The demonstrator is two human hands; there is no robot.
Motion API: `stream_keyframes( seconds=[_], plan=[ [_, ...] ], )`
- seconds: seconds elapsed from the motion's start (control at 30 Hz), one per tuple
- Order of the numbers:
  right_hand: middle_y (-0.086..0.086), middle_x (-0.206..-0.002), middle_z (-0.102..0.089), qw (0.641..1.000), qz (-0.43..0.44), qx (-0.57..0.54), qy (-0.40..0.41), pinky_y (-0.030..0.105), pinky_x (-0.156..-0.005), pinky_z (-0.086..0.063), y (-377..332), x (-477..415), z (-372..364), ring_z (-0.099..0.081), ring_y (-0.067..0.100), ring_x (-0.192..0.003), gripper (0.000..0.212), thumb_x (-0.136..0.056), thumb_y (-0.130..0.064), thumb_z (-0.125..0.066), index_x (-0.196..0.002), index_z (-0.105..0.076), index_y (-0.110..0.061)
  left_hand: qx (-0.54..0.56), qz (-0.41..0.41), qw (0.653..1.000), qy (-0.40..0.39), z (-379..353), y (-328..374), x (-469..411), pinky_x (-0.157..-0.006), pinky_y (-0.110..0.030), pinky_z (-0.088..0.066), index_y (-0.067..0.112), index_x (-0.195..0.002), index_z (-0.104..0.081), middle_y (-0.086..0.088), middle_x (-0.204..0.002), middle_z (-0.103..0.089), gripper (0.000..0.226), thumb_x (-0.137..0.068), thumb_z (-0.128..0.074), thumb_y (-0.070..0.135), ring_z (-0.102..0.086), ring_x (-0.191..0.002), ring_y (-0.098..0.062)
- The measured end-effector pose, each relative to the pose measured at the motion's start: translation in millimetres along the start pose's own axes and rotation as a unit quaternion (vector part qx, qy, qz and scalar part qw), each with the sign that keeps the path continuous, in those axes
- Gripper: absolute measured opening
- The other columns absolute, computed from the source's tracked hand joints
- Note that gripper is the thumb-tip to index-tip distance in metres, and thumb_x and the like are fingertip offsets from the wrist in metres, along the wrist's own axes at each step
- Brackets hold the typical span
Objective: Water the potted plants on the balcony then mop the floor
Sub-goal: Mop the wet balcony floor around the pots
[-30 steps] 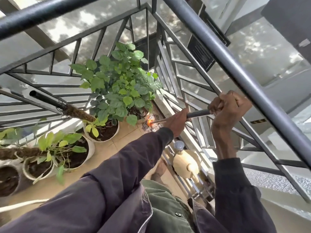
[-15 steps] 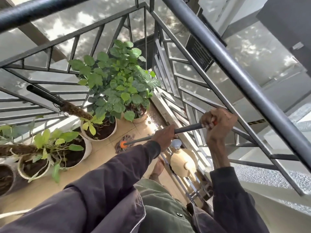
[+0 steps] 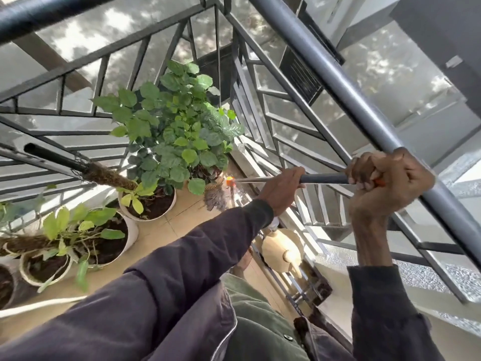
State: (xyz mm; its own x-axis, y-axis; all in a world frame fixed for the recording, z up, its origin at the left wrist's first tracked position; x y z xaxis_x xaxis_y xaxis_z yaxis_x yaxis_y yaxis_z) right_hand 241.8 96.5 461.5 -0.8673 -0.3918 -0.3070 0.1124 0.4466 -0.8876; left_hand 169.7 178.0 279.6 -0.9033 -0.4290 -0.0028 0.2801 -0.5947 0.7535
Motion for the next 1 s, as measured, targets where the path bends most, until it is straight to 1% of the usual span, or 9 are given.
stream_keyframes(
  seconds=[0.1,0.2,0.33,0.47,0.57,0.7,0.8,0.93,1.0],
  plan=[
    [0.002,-0.044,-0.029,0.997,-0.024,0.056,0.038,0.031,-0.050,-0.032,27.0,12.1,-5.9,-0.034,0.012,-0.037,0.038,-0.076,0.011,-0.046,-0.057,-0.047,-0.022,0.038,0.098,0.994,0.021,0.8,-22.1,-12.3,-0.081,-0.036,-0.047,0.029,-0.107,-0.061,0.002,-0.101,-0.066,0.035,-0.104,-0.030,0.043,-0.060,-0.092,-0.019],
    [0.002,-0.052,-0.039,0.987,-0.090,0.118,0.069,0.036,-0.049,-0.029,57.5,32.0,-0.4,-0.039,0.013,-0.040,0.036,-0.083,0.010,-0.043,-0.064,-0.046,-0.021,-0.003,0.118,0.993,0.002,1.3,-44.3,-10.5,-0.071,-0.038,-0.042,0.028,-0.088,-0.054,0.005,-0.087,-0.060,0.039,-0.101,-0.022,0.048,-0.055,-0.080,-0.014],
    [0.011,-0.055,-0.045,0.984,-0.081,0.147,0.062,0.030,-0.049,-0.031,61.6,29.8,-9.3,-0.033,0.025,-0.038,0.035,-0.087,0.009,-0.043,-0.063,-0.047,-0.017,0.050,0.163,0.985,-0.021,-0.2,-52.3,-5.6,-0.059,-0.031,-0.032,0.027,-0.087,-0.044,0.001,-0.083,-0.053,0.023,-0.107,-0.032,0.026,-0.045,-0.070,-0.011],
    [-0.004,-0.042,-0.043,0.984,-0.062,0.152,0.062,0.026,-0.045,-0.030,51.4,12.5,-22.9,-0.038,0.019,-0.036,0.042,-0.083,0.010,-0.045,-0.054,-0.047,-0.020,0.066,0.170,0.983,-0.008,10.4,-42.9,-5.8,-0.057,-0.035,-0.030,0.022,-0.089,-0.040,-0.002,-0.081,-0.050,0.016,-0.103,-0.038,0.016,-0.042,-0.069,-0.017],
    [-0.012,-0.042,-0.045,0.983,-0.068,0.161,0.056,0.030,-0.041,-0.030,44.0,4.4,-23.5,-0.042,0.018,-0.035,0.050,-0.081,0.008,-0.047,-0.048,-0.056,-0.030,0.055,0.150,0.987,-0.023,12.1,-32.4,-1.2,-0.056,-0.034,-0.031,0.021,-0.092,-0.041,0.001,-0.081,-0.050,0.013,-0.105,-0.040,0.018,-0.043,-0.069,-0.016],
    [0.003,-0.042,-0.039,0.980,-0.103,0.157,0.069,0.026,-0.043,-0.031,37.4,7.9,-16.2,-0.038,0.018,-0.037,0.044,-0.079,0.004,-0.049,-0.046,-0.053,-0.025,0.036,0.144,0.988,-0.033,5.6,-24.6,17.0,-0.061,-0.035,-0.045,0.018,-0.098,-0.046,0.002,-0.082,-0.053,0.009,-0.106,-0.042,0.015,-0.053,-0.074,-0.020],
    [0.003,-0.046,-0.036,0.976,-0.152,0.137,0.081,0.021,-0.045,-0.033,40.9,17.6,-2.7,-0.036,0.018,-0.045,0.024,-0.080,0.004,-0.048,-0.057,-0.046,-0.004,0.024,0.165,0.985,-0.036,-3.5,-23.5,37.2,-0.066,-0.035,-0.047,0.020,-0.094,-0.047,0.000,-0.086,-0.060,0.017,-0.104,-0.040,0.008,-0.057,-0.078,-0.021],
    [-0.006,-0.045,-0.038,0.973,-0.201,0.107,0.043,0.027,-0.045,-0.030,55.5,38.5,11.3,-0.034,0.015,-0.039,0.032,-0.083,0.002,-0.046,-0.055,-0.042,-0.014,-0.009,0.186,0.983,-0.011,-12.1,-33.9,67.8,-0.074,-0.036,-0.043,0.016,-0.100,-0.059,-0.002,-0.090,-0.059,0.035,-0.108,-0.030,0.034,-0.050,-0.084,-0.016],
    [-0.008,-0.044,-0.038,0.969,-0.228,0.094,0.026,0.030,-0.046,-0.029,62.2,53.0,13.5,-0.034,0.015,-0.038,0.039,-0.084,-0.001,-0.046,-0.053,-0.046,-0.024,-0.032,0.197,0.980,-0.022,-18.4,-44.1,83.5,-0.072,-0.035,-0.043,0.013,-0.107,-0.057,-0.006,-0.091,-0.061,0.022,-0.108,-0.037,0.021,-0.051,-0.081,-0.016]
  ],
)
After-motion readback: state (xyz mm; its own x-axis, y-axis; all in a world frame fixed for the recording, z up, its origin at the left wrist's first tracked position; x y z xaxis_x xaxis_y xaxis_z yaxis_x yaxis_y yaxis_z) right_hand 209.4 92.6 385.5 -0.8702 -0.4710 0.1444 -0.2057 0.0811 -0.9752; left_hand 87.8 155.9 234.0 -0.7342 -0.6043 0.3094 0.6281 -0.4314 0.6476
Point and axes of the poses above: each hand's wrist, its own x-axis away from the middle knuckle, its own z-axis out of the back of the hand, y = z × x, the point moved 4 cm from there along -x, towards the middle knuckle
